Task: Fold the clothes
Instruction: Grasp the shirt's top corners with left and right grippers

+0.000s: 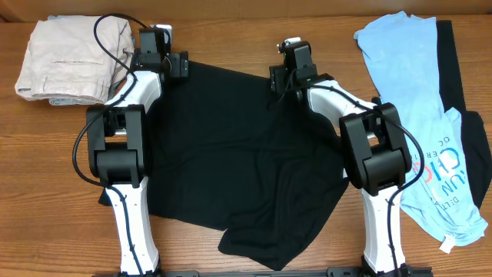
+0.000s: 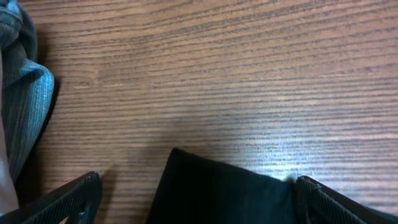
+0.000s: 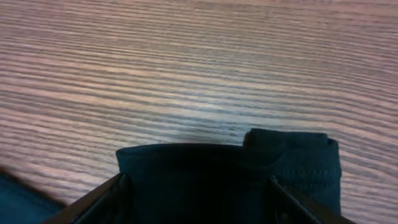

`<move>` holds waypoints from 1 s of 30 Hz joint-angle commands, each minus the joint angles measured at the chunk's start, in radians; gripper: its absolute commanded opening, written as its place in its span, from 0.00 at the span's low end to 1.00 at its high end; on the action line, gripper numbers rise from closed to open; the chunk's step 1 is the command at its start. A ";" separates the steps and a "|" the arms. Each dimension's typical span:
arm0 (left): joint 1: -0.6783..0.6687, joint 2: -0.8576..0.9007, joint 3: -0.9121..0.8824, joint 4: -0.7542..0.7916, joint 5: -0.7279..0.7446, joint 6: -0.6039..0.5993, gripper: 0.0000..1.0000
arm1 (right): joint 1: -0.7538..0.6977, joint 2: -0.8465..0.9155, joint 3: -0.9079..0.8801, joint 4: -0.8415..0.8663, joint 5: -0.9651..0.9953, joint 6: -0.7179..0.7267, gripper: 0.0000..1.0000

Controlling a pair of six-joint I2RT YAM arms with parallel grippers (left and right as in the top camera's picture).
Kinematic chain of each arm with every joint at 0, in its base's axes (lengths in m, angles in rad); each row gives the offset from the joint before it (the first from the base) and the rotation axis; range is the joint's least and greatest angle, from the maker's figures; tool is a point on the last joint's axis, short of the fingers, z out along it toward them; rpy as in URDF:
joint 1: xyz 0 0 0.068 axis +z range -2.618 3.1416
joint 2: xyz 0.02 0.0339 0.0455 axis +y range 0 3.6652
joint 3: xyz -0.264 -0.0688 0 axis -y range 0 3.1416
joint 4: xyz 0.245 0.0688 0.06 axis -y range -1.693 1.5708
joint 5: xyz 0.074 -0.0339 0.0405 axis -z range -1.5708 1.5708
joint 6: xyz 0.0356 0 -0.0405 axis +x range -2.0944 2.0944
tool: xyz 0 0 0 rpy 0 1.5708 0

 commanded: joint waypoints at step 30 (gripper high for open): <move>0.011 -0.101 0.096 -0.297 -0.017 -0.061 0.04 | 0.001 0.025 0.593 -0.722 -0.032 0.032 0.04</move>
